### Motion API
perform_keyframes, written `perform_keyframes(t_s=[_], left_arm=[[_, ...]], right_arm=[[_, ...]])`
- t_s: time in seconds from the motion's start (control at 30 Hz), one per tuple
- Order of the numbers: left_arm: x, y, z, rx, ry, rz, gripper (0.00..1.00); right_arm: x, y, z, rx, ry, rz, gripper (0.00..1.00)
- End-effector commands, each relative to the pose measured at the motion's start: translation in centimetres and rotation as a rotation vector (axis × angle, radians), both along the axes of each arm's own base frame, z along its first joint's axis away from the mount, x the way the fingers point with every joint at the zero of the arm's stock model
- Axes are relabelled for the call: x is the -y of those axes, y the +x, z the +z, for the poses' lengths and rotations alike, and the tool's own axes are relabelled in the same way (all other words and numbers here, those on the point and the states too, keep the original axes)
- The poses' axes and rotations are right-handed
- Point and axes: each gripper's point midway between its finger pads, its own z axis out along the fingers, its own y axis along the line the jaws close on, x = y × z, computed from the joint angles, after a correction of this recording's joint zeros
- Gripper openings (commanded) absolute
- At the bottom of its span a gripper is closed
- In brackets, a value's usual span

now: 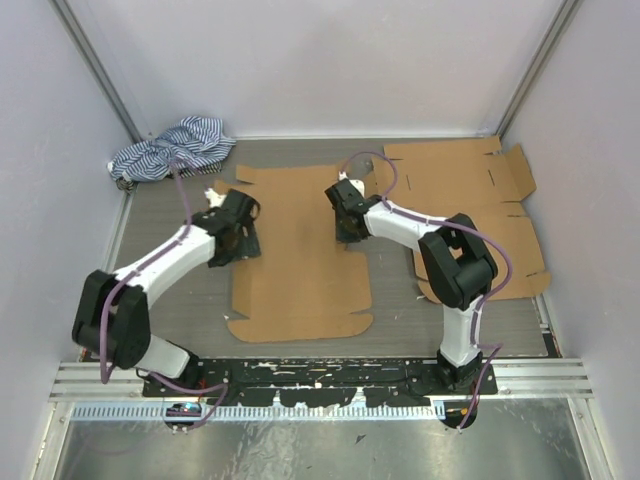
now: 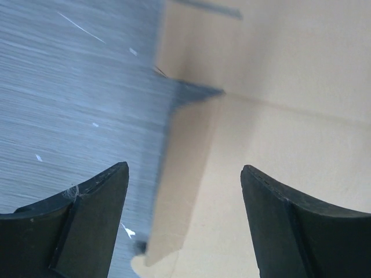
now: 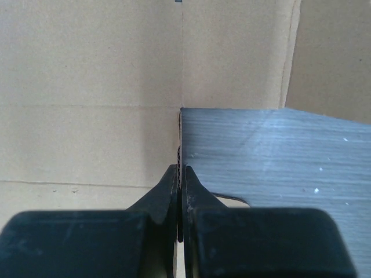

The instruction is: Fold the paper box

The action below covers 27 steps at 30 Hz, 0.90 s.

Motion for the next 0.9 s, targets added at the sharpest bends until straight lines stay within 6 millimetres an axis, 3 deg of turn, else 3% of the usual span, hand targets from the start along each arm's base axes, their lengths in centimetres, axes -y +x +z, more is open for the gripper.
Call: perform_keyframes(t_s=[0.0, 0.13, 0.27, 0.5, 0.87], left_arm=[[-3.8, 1.6, 1.2, 0.055, -0.069, 0.074, 0.85], [-4.1, 3.1, 1.6, 0.087, -0.139, 0.059, 0.85], [-3.3, 3.8, 0.7, 0.060, -0.159, 0.045, 0.83], [-2.3, 3.7, -1.4, 0.005, -0.197, 0.026, 0.81], [-1.7, 3.3, -3.6, -0.033, -0.213, 0.016, 0.79]], right_arm=[[1.3, -0.4, 2.2, 0.059, -0.002, -0.025, 0.01], [1.8, -1.5, 1.7, 0.045, -0.003, 0.001, 0.01], [1.9, -2.4, 1.8, 0.043, 0.015, 0.025, 0.01], [1.8, -3.5, 2.0, 0.027, 0.035, 0.063, 0.01], [1.3, -3.7, 2.5, 0.028, 0.055, 0.094, 0.01]])
